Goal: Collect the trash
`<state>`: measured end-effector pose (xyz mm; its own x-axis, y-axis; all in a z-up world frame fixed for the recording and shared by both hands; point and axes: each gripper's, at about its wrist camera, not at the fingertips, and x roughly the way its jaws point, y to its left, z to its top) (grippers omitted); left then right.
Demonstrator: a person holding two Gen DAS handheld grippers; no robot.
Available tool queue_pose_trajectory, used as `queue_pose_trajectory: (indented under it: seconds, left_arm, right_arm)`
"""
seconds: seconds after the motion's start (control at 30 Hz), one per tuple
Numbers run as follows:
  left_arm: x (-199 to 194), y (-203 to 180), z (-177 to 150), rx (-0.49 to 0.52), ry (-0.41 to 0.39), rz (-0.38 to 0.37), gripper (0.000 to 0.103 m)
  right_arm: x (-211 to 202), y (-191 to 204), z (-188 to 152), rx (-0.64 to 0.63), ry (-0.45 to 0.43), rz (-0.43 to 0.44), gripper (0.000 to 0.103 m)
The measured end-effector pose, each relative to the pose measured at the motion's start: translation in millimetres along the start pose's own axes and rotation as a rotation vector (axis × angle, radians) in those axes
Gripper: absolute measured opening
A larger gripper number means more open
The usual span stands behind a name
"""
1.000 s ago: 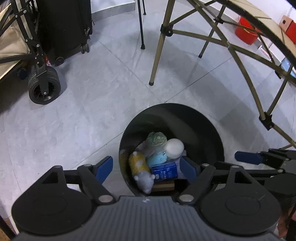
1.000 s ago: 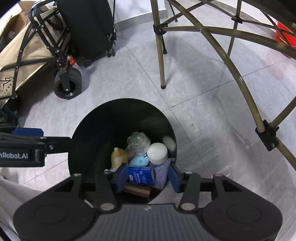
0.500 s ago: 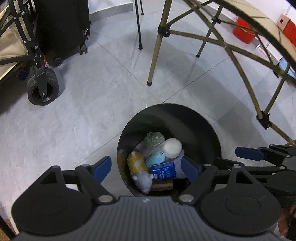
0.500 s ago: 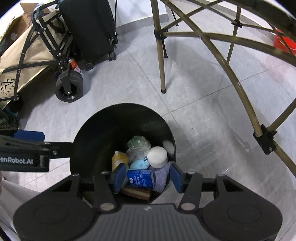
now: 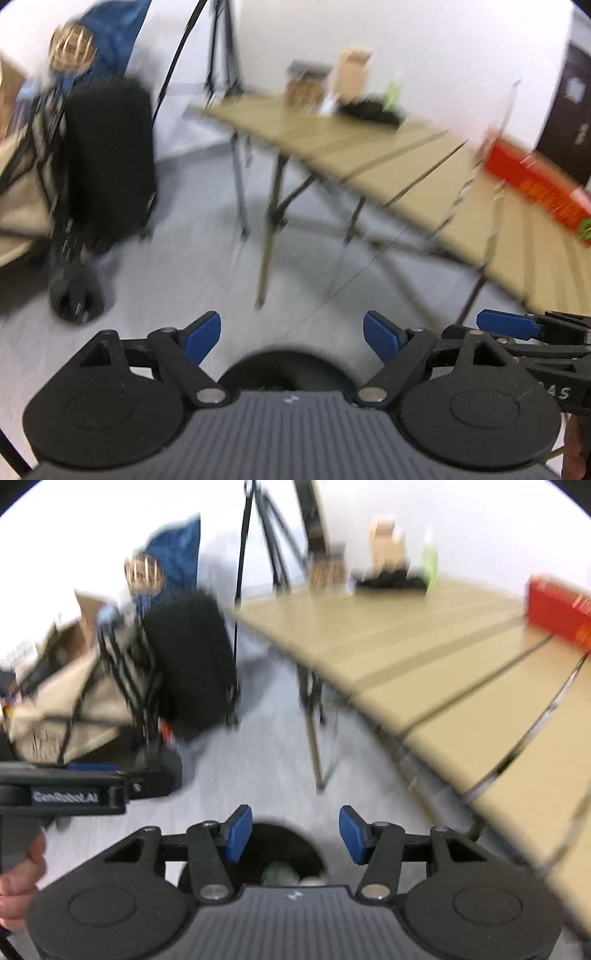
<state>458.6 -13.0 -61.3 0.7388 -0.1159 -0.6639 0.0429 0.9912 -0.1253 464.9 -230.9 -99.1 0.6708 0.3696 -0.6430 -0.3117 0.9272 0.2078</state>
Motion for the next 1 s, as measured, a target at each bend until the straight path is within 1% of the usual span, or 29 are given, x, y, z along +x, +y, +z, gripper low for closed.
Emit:
queue_pose_trajectory:
  seconds: [0.07, 0.13, 0.2, 0.23, 0.3, 0.4, 0.47, 0.53, 0.6, 0.67, 0.7, 0.8, 0.87, 0.97, 1.0]
  left_arm:
    - [-16.4, -19.8, 11.4, 0.035, -0.083, -0.033, 0.090]
    - [-30.7, -43.3, 21.1, 0.080, -0.173, -0.067, 0.096]
    - [-40.4, -68.5, 30.8, 0.127, -0.247, -0.116, 0.098]
    - [-43.0, -79.9, 34.9, 0.144, -0.268, -0.145, 0.099]
    - [-39.4, -102.9, 44.2, 0.169, -0.286, -0.198, 0.100]
    - [-25.5, -136.1, 53.3, 0.215, -0.296, -0.239, 0.100]
    - [-13.4, -159.6, 59.1, 0.250, -0.308, -0.259, 0.100]
    - [-4.1, -176.3, 61.6, 0.275, -0.314, -0.286, 0.100]
    - [10.4, -193.3, 65.1, 0.291, -0.309, -0.294, 0.101]
    - [23.6, -204.9, 65.0, 0.304, -0.308, -0.296, 0.101]
    - [31.3, -210.5, 64.4, 0.306, -0.307, -0.295, 0.101]
    - [53.6, -218.6, 57.4, 0.298, -0.268, -0.292, 0.102]
    - [63.7, -220.4, 53.9, 0.303, -0.240, -0.294, 0.103]
    - [76.9, -222.3, 50.4, 0.307, -0.237, -0.280, 0.103]
    - [82.6, -224.5, 50.1, 0.307, -0.225, -0.281, 0.103]
  right_arm:
    - [-33.5, -10.3, 10.7, 0.013, -0.088, -0.016, 0.052]
    - [-63.4, -21.8, 19.5, 0.024, -0.167, -0.050, 0.052]
    - [-95.1, -36.0, 25.1, 0.040, -0.262, -0.098, 0.058]
    - [-112.2, -44.7, 25.8, 0.050, -0.316, -0.141, 0.062]
    - [-135.9, -62.9, 26.1, 0.074, -0.387, -0.221, 0.064]
    - [-158.4, -93.2, 26.5, 0.127, -0.441, -0.326, 0.066]
    - [-165.7, -113.6, 26.2, 0.163, -0.460, -0.399, 0.075]
    - [-168.6, -130.4, 25.4, 0.184, -0.456, -0.470, 0.077]
    - [-171.8, -150.5, 22.9, 0.198, -0.448, -0.526, 0.077]
    - [-171.2, -165.2, 24.1, 0.204, -0.427, -0.571, 0.085]
    - [-169.7, -170.1, 24.4, 0.206, -0.419, -0.593, 0.087]
    - [-154.3, -189.9, 27.6, 0.196, -0.381, -0.673, 0.087]
    - [-144.2, -200.8, 21.0, 0.222, -0.361, -0.696, 0.087]
    - [-141.9, -218.2, 3.7, 0.313, -0.367, -0.670, 0.087]
    - [-139.6, -220.5, 1.0, 0.320, -0.360, -0.665, 0.087]
